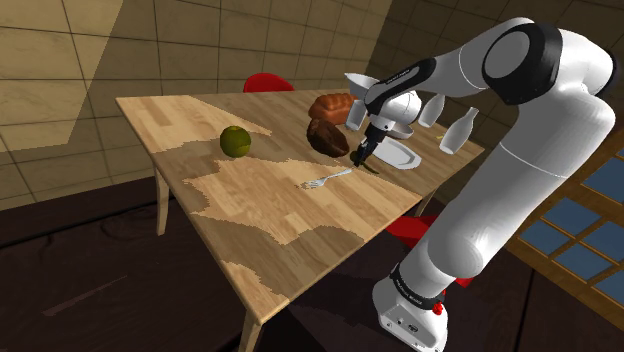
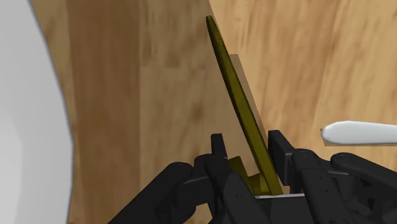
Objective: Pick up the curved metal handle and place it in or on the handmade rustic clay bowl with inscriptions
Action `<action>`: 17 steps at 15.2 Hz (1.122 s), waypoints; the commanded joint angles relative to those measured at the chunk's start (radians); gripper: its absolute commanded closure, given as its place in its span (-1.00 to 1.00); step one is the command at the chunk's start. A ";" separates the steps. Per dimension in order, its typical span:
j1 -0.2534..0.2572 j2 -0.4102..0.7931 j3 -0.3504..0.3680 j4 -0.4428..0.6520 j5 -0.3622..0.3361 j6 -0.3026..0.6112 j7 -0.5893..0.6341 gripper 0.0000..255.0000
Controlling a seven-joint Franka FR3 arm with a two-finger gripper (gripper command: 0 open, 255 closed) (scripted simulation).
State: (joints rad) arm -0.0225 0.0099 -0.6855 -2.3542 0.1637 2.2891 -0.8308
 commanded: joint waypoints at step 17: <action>-0.005 -0.147 0.018 0.085 -0.125 -0.198 0.110 1.00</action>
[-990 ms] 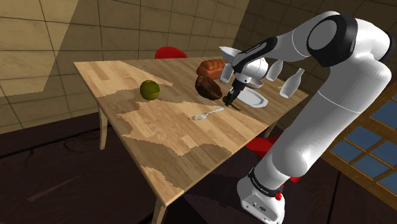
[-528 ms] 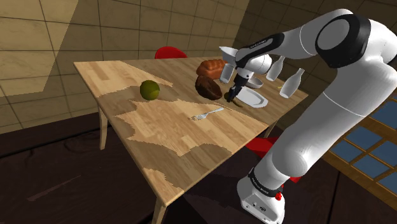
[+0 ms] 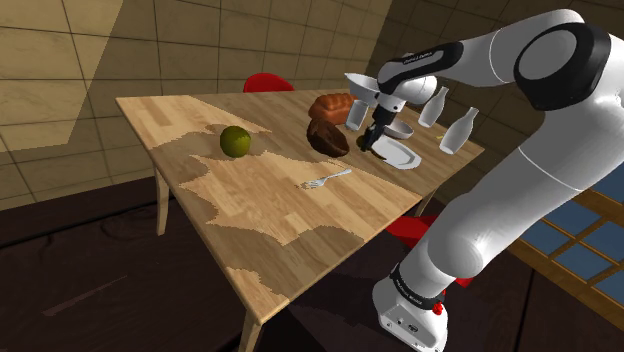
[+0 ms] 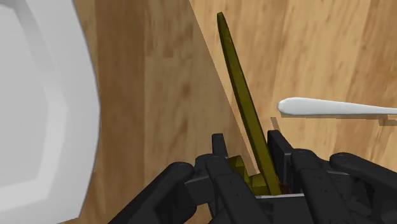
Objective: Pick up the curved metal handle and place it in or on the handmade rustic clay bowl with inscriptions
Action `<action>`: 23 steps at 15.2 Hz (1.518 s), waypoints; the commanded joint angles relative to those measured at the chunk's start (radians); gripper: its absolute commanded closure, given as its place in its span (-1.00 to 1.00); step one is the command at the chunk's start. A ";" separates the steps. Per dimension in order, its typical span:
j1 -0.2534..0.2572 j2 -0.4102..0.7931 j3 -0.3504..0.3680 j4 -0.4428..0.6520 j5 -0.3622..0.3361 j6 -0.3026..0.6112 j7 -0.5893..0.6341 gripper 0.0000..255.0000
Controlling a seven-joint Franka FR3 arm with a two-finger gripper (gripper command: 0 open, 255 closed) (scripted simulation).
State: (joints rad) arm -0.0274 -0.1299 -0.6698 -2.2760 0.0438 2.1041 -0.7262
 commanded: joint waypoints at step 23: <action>0.051 0.005 0.075 0.240 0.015 -0.227 0.129 1.00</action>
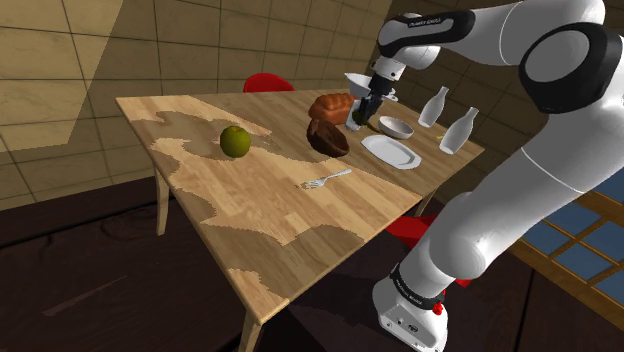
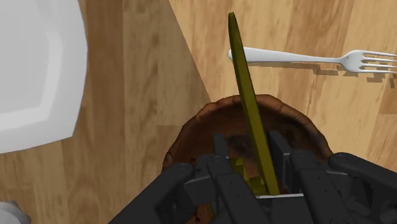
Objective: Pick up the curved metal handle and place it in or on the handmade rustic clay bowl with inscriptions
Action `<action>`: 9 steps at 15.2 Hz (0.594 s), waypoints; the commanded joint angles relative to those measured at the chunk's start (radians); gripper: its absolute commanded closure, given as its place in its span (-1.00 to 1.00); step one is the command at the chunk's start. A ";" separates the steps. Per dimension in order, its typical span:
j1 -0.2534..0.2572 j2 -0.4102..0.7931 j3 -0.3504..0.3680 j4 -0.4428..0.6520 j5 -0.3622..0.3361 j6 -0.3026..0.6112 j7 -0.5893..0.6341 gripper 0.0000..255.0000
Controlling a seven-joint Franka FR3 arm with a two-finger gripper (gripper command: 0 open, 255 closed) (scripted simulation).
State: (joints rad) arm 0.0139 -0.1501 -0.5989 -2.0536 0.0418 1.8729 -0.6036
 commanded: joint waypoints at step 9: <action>0.080 0.264 0.072 0.244 0.156 -0.008 0.099 1.00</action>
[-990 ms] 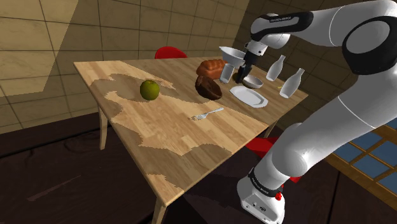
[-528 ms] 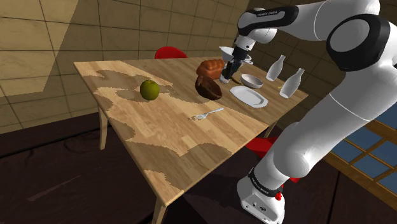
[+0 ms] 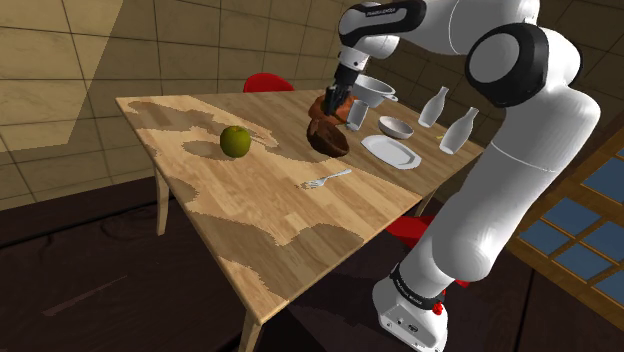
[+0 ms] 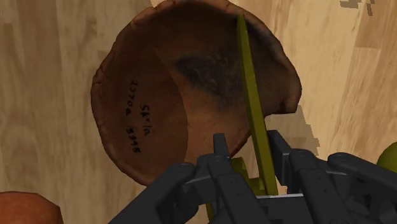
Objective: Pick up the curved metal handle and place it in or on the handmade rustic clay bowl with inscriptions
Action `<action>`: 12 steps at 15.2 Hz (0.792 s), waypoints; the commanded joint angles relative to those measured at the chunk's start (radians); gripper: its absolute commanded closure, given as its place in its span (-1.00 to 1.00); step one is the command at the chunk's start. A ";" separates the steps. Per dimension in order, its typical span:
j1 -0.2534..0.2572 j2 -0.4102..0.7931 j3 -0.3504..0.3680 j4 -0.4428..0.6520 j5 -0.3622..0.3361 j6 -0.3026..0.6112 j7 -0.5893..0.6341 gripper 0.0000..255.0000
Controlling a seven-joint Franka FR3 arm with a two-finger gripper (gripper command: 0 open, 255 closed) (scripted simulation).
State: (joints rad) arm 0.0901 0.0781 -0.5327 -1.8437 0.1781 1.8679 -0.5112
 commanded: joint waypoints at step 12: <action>0.000 0.079 0.012 -0.073 0.054 0.138 -0.030 1.00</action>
State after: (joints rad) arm 0.0912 0.1515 -0.5209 -1.9105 0.2277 1.9949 -0.5377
